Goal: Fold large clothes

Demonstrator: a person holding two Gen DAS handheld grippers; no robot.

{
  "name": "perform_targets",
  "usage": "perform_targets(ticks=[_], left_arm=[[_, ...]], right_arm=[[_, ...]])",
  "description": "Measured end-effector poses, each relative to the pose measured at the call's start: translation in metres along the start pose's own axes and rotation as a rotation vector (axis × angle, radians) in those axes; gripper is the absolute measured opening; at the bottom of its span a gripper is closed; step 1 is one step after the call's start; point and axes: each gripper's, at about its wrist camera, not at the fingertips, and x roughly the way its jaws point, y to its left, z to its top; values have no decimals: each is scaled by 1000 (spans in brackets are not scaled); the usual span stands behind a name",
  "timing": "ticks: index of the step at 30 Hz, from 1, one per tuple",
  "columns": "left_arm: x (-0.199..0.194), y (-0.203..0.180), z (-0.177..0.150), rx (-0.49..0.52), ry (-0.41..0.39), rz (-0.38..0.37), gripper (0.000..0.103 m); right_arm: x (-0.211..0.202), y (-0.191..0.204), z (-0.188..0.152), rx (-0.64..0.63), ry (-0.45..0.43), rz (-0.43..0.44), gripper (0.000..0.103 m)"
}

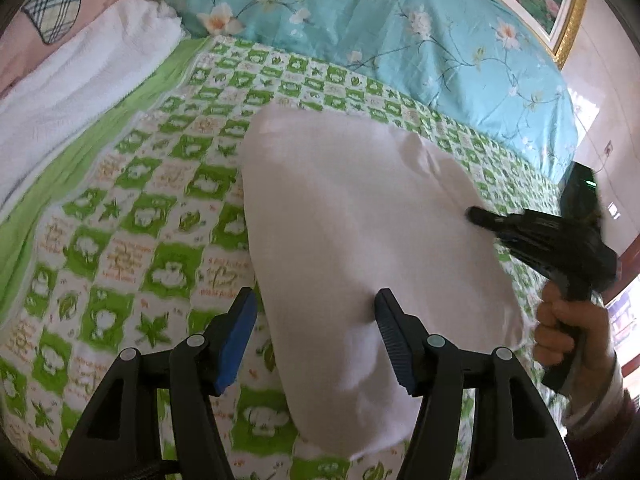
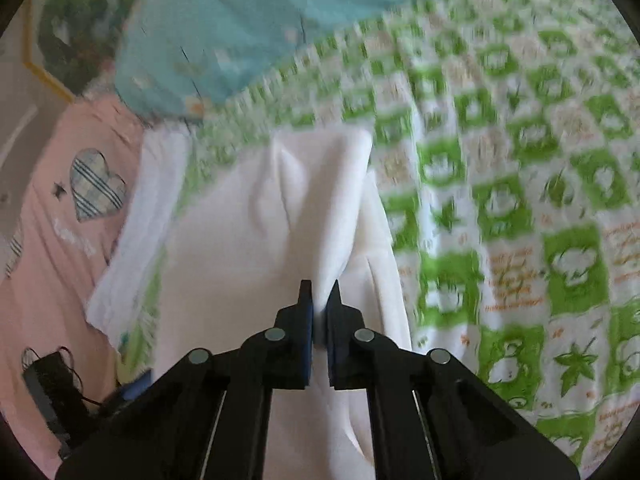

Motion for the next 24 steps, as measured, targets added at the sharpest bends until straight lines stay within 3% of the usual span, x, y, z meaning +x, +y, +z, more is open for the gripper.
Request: perform_targets(ticks=[3, 7, 10, 13, 15, 17, 18, 20, 24], left_arm=[[12, -3, 2, 11, 35, -2, 62], [28, -9, 0, 26, 57, -1, 62], [28, -11, 0, 26, 62, 6, 62], [28, -9, 0, 22, 63, 0, 62], [28, -9, 0, 18, 59, 0, 62], [28, -11, -1, 25, 57, 8, 62], [28, -12, -1, 30, 56, 12, 62], [26, -12, -2, 35, 61, 13, 62], [8, -11, -8, 35, 58, 28, 66]], right_arm=[[-21, -3, -6, 8, -68, 13, 4], [1, -24, -19, 33, 10, -86, 4], [6, -29, -21, 65, 25, -80, 4], [-17, -8, -19, -14, -29, -170, 10], [-32, 10, -21, -88, -74, -162, 10], [-30, 25, -32, -156, -10, -99, 10], [-24, 28, -37, -185, 27, -108, 10], [-4, 27, -51, -244, 101, -218, 10], [-8, 6, -54, -124, 97, -162, 10]])
